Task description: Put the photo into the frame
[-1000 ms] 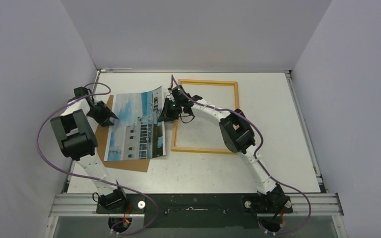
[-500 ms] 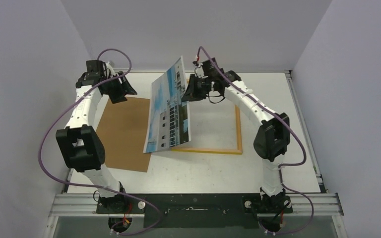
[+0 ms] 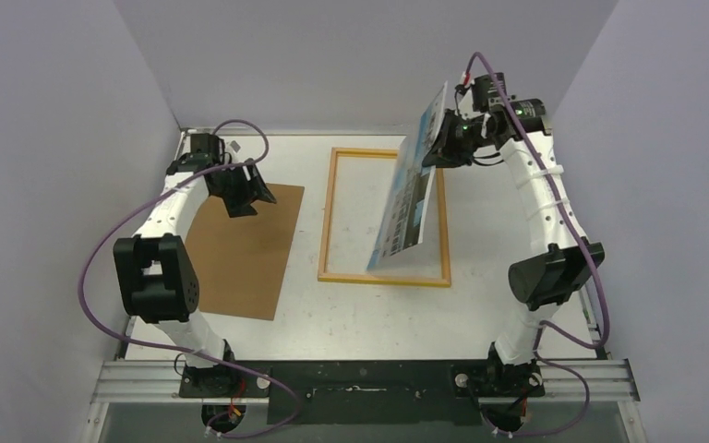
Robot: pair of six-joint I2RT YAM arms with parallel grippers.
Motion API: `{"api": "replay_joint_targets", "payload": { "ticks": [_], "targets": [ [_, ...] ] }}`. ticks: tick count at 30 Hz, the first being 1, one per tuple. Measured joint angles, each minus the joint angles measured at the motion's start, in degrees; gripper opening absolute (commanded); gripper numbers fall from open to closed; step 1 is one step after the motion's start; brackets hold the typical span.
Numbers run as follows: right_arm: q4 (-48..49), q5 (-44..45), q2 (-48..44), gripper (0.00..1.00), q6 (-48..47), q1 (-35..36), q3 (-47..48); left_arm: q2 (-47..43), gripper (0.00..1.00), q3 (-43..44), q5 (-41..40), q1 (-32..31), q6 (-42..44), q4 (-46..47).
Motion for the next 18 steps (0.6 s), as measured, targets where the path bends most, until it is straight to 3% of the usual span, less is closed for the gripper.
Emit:
{"api": "replay_joint_targets", "payload": {
  "ticks": [6, 10, 14, 18],
  "targets": [
    [-10.7, 8.8, -0.2, 0.00, -3.6, -1.0, 10.9, 0.0, 0.62, -0.9, 1.6, -4.9, -1.9, 1.7],
    [-14.3, 15.3, -1.8, 0.00, -4.0, -0.7, 11.4, -0.9, 0.77, -0.9, 3.4, -8.8, -2.8, 4.4],
    [-13.6, 22.0, -5.1, 0.00, -0.5, 0.0, 6.4, -5.9, 0.96, -0.7, 1.4, -17.9, -0.8, 9.3],
    [-12.1, 28.0, -7.2, 0.00, 6.1, 1.2, 2.0, -12.0, 0.97, 0.1, -2.1, -30.1, 3.0, 19.1]
  ]
}}
